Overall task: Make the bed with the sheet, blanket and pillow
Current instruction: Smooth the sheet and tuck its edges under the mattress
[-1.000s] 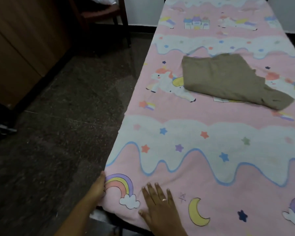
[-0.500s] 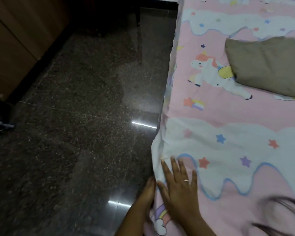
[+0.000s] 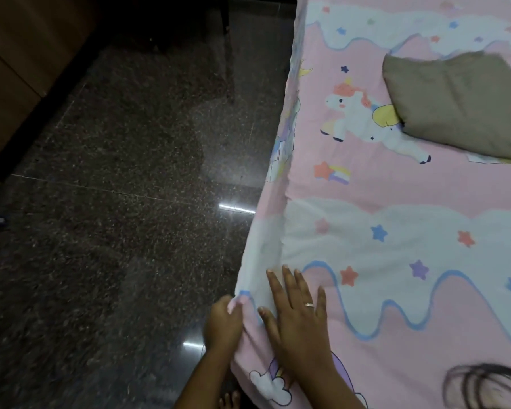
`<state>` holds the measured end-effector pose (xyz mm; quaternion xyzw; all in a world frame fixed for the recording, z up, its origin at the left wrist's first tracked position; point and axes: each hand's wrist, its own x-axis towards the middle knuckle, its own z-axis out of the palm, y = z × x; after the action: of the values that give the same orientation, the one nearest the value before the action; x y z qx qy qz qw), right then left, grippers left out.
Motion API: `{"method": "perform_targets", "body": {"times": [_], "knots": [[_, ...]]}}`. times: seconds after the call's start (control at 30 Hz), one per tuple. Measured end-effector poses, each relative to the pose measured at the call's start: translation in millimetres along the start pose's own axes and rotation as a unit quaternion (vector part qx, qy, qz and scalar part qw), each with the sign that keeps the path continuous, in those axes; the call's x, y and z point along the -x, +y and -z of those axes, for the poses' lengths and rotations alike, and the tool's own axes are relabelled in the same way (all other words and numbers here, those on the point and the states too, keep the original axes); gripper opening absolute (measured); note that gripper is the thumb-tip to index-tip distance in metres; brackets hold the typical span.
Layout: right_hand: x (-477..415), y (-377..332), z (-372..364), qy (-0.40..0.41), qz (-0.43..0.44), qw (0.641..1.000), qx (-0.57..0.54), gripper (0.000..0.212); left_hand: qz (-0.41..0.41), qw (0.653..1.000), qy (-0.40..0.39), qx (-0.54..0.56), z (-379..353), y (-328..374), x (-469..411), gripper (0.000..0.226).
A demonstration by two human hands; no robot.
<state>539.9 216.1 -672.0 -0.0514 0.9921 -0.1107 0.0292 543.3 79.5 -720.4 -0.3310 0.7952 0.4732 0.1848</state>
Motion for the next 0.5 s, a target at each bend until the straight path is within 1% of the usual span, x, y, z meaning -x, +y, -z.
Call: {"method": "perform_targets", "body": {"times": [0.07,0.1,0.17,0.2,0.27,0.37,0.4,0.5], "knots": [[2.3,-8.1,-8.2,0.009,0.031,0.999,0.023,0.058,-0.012,0.992,0.042,-0.119,9.0,-12.7,-10.6,0.029],[2.7,-12.4,-10.2,0.008,0.043,0.999,0.033,0.059,-0.024,0.982,0.058,-0.180,14.2,-16.6,-14.2,0.027],[2.3,-20.1,-13.6,-0.036,0.044,0.998,0.033,0.059,-0.052,0.961,0.093,-0.256,21.6,-17.9,-18.6,0.025],[2.3,-21.9,-15.3,-0.050,0.045,0.997,0.037,0.058,-0.049,0.957,0.084,-0.273,21.1,-18.7,-21.4,0.024],[4.0,-22.1,-20.8,-0.061,0.054,0.995,0.051,0.058,-0.028,0.963,0.072,-0.260,16.0,-27.1,-26.3,0.024],[7.0,-19.7,-29.0,-0.035,0.078,0.994,0.073,0.052,-0.006,0.974,0.034,-0.223,7.2,-37.9,-30.7,0.025],[6.2,-20.3,-28.7,-0.042,0.082,0.993,0.070,0.053,0.008,0.979,0.022,-0.203,6.2,-41.7,-31.8,0.026],[-2.4,-25.6,-17.0,-0.022,0.105,0.994,0.010,0.050,0.054,0.995,-0.047,-0.069,11.2,-47.9,-25.4,0.029]]}}
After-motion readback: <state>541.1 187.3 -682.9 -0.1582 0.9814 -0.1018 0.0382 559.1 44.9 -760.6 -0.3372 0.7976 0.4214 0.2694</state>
